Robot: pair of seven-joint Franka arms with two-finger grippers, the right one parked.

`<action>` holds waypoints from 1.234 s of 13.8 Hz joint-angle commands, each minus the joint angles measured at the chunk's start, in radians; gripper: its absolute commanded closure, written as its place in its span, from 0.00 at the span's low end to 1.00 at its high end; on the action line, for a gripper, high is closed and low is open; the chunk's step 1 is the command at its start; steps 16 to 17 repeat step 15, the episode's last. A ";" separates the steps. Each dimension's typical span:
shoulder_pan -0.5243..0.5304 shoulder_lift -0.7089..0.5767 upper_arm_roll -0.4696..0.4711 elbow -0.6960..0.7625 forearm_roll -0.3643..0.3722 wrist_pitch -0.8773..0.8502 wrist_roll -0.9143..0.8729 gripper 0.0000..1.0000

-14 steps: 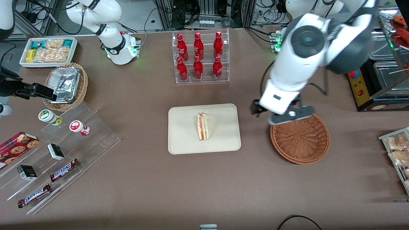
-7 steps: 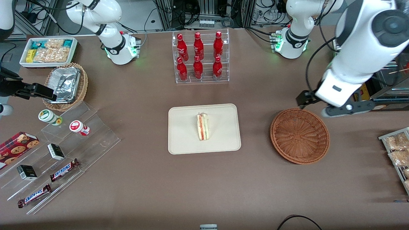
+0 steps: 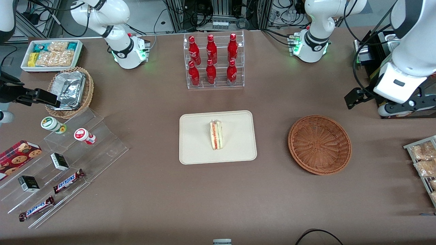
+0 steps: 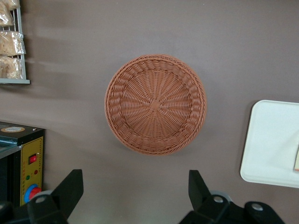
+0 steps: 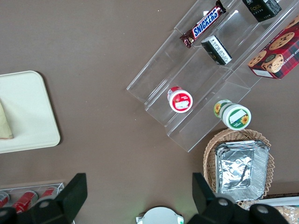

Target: Place sandwich from basket to tray

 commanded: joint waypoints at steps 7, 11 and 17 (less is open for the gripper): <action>-0.006 -0.044 0.149 0.005 -0.080 -0.043 0.178 0.01; -0.005 -0.030 0.148 0.049 -0.078 -0.064 0.185 0.01; -0.003 -0.024 0.132 0.048 -0.075 -0.065 0.213 0.01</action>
